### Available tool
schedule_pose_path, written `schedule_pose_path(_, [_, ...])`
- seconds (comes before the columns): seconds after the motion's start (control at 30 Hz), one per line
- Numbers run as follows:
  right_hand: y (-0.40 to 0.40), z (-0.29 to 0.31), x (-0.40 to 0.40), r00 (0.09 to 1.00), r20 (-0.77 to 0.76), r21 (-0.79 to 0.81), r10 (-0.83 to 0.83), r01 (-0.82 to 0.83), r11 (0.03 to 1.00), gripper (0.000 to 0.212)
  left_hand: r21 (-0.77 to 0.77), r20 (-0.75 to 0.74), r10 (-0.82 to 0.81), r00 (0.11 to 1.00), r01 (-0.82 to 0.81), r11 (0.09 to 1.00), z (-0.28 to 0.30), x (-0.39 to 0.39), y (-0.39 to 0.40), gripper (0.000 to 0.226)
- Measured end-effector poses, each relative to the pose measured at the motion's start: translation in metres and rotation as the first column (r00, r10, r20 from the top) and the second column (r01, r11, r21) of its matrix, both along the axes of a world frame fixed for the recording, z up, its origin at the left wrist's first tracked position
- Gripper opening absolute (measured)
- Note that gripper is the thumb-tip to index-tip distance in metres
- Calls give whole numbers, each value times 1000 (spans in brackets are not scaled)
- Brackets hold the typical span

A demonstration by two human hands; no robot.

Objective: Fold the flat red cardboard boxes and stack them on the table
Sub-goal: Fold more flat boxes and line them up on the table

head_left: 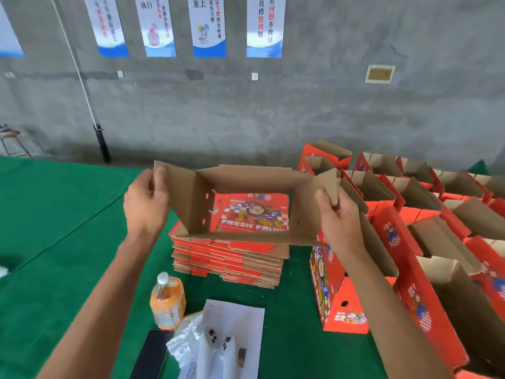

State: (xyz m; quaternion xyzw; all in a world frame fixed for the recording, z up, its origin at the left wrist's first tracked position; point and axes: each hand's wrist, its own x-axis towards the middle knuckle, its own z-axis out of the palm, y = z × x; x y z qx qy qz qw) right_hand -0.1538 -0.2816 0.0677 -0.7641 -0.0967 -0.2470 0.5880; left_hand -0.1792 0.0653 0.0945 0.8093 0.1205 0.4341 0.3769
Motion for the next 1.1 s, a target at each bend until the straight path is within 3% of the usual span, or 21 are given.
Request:
schedule_pose_path(0.13, [-41,51,-41,995,-68,-170,77,-88,982,17,-93,189,-25,982,43,995,28,-49,0,39])
schedule_pose_path(0.2, [-61,57,-59,993,-95,-260,68,-91,961,20,-184,203,-60,977,99,978,25,-64,-8,28])
schedule_pose_path(0.3, [-81,40,-74,983,-183,-404,5,-80,911,20,-188,58,-82,995,92,978,-4,-71,-32,38])
schedule_pose_path(0.4, [-103,4,-72,930,-340,-494,-138,-52,868,23,-222,-106,-86,991,61,973,-47,-61,-64,31])
schedule_pose_path(0.53, [-138,-33,-82,865,-466,-453,-185,-54,890,29,-346,-259,-151,954,54,937,-103,-42,-101,24])
schedule_pose_path(0.67, [-167,-61,-94,861,-480,-405,-168,-47,913,12,-387,-325,-206,923,70,920,-151,-36,-134,22])
schedule_pose_path(0.83, [-187,-99,-99,867,-468,-270,-173,46,962,13,-436,-277,-180,944,44,899,-184,-39,-153,23])
schedule_pose_path(0.9, [-191,-111,-98,867,-454,-219,-204,114,969,18,-356,-233,-159,959,68,932,-184,-43,-157,20])
schedule_pose_path(0.93, [-191,-116,-98,872,-433,-205,-227,150,967,22,-245,-211,-141,967,87,966,-183,-46,-158,17])
schedule_pose_path(1.0, [-186,-124,-100,883,-386,-154,-267,224,962,49,128,-138,-94,986,111,985,-181,-53,-157,15])
schedule_pose_path(1.03, [-183,-127,-104,886,-368,-128,-283,253,959,62,310,-88,-122,989,143,940,-179,-56,-155,17])
schedule_pose_path(1.1, [-180,-135,-106,880,-344,-110,-327,308,945,69,453,-108,-288,952,304,838,-172,-66,-153,29])
